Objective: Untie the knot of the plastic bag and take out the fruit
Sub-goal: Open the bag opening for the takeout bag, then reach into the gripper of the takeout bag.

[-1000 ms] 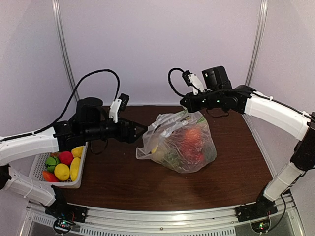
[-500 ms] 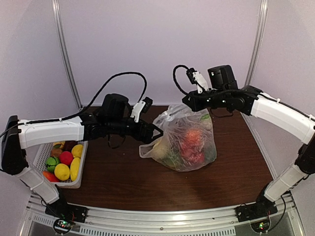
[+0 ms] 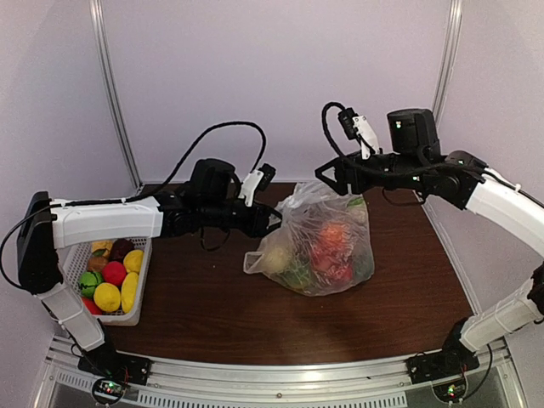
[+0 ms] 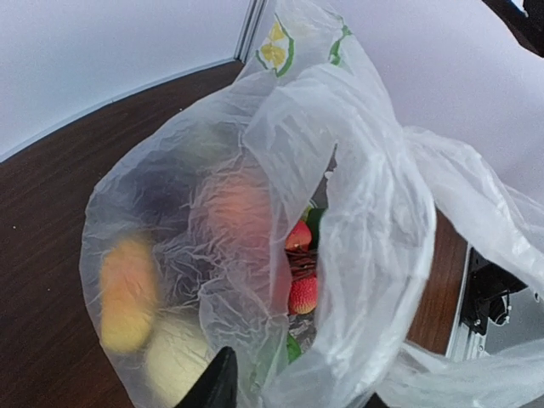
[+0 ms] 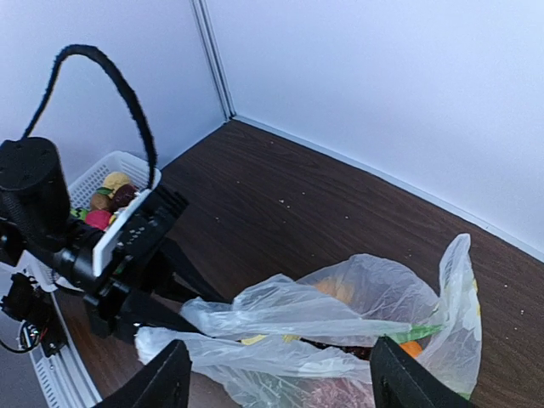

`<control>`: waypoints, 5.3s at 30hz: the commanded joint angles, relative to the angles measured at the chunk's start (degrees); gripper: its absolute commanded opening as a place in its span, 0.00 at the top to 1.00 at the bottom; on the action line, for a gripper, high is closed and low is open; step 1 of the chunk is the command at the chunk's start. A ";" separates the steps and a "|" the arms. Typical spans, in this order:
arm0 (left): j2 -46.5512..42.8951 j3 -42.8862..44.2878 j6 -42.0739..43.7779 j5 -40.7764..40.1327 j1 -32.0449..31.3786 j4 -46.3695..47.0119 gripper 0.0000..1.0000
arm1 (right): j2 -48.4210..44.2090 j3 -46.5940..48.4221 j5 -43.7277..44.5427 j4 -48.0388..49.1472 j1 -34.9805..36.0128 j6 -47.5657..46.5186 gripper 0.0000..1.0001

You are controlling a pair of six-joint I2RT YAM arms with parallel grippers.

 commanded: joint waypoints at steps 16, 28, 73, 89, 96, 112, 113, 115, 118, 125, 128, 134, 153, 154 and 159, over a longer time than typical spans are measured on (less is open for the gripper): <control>0.64 0.61 -0.74 -0.81 0.60 3.30 1.00 | 7.68 2.30 14.82 -0.41 13.31 -0.98 0.17; 0.90 0.53 -0.67 -0.36 0.61 3.23 1.00 | 12.44 4.26 17.35 1.16 13.56 -1.22 0.65; -3.19 -9.29 -9.49 -9.17 13.45 15.01 0.50 | -22.41 -34.78 -4.30 -18.59 28.58 26.14 0.85; -25.18 -17.53 -8.16 -9.84 8.74 1.87 0.18 | -18.41 -4.13 23.07 -32.45 28.36 16.72 0.09; -25.23 -13.78 -7.75 -14.33 -0.46 -5.23 0.21 | -11.46 2.60 39.00 -32.65 26.78 15.43 0.03; -16.10 -9.31 -9.88 -18.03 -9.64 -3.01 0.28 | 0.38 -4.07 27.69 -15.82 11.10 10.18 0.06; -14.87 -8.27 -9.55 -18.53 -9.90 -3.76 0.29 | 0.86 -4.43 27.28 -15.19 10.53 10.12 0.09; -11.81 -5.74 -8.99 -19.96 -10.43 -5.59 0.32 | 1.55 -5.20 27.20 -14.13 9.54 10.47 0.20; -8.34 -3.25 -8.53 -20.08 -10.55 -6.11 0.36 | 2.26 -6.53 26.64 -12.53 8.72 10.86 0.33; 3.26 4.46 -5.85 -18.15 -10.62 -8.75 0.40 | 2.96 -8.74 26.33 -10.96 7.89 11.74 0.73; 7.96 8.23 -3.79 -18.91 -10.62 -11.45 0.44 | 1.99 -9.49 25.72 -10.23 7.88 12.16 0.88; 17.05 15.39 -0.94 -19.97 -10.53 -17.00 0.44 | -0.01 -10.63 25.02 -9.32 7.88 12.83 1.00; 22.35 13.01 -3.19 -25.52 -6.64 -21.61 0.42 | 0.94 -12.16 24.07 -8.20 7.88 13.28 1.00; 22.39 12.81 -3.41 -26.45 -6.60 -21.87 0.41 | 0.94 -12.21 24.03 -8.11 7.91 13.24 1.00; 22.75 12.10 -3.30 -27.68 -6.33 -21.90 0.37 | 1.01 -12.57 23.73 -7.76 7.92 13.44 1.00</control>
